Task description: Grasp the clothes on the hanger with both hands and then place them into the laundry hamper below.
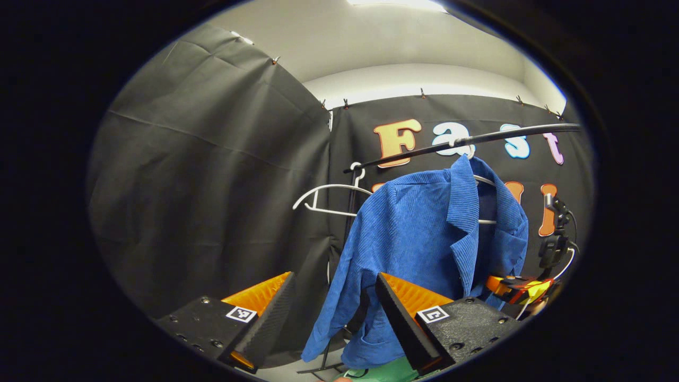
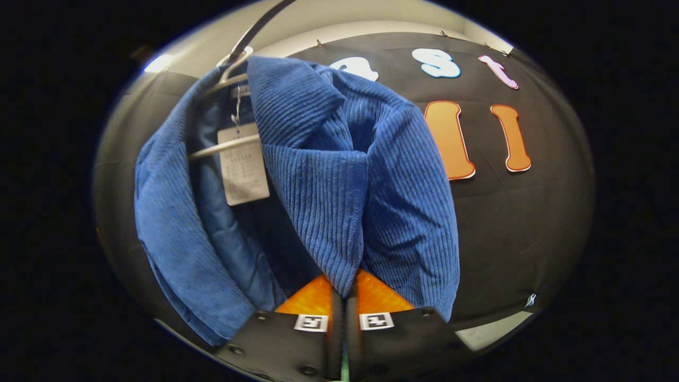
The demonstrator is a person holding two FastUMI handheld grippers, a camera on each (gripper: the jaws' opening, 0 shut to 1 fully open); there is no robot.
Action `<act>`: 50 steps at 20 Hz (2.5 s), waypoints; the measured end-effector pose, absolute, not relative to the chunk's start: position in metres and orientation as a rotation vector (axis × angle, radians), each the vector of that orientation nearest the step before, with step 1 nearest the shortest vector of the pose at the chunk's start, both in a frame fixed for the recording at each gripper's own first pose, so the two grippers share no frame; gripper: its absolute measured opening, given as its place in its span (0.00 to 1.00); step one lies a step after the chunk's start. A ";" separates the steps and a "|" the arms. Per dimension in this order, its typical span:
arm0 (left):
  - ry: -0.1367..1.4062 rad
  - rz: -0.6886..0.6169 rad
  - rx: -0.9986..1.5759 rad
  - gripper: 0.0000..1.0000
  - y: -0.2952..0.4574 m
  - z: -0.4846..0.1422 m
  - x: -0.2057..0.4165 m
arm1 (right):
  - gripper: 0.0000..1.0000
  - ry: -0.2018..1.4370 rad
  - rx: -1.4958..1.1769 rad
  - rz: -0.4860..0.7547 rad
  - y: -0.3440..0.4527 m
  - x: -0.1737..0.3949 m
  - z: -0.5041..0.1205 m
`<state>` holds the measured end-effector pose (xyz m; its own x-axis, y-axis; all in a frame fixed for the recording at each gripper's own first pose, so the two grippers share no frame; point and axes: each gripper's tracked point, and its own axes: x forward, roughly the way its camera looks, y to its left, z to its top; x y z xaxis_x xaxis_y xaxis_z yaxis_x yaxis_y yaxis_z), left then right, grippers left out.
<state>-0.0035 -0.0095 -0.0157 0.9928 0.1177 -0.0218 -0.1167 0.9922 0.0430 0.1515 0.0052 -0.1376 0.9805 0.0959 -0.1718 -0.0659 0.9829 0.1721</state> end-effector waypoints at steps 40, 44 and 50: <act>-0.180 0.034 0.232 0.06 -0.088 0.032 0.073 | 0.07 -0.264 -0.001 -0.008 -0.096 0.017 0.051; -0.188 0.133 0.238 0.06 -0.038 0.080 0.096 | 0.07 -0.295 0.012 -0.057 -0.095 0.012 0.063; -0.240 0.140 0.273 0.06 0.003 0.140 0.149 | 0.07 -0.299 0.002 -0.081 -0.094 0.012 0.072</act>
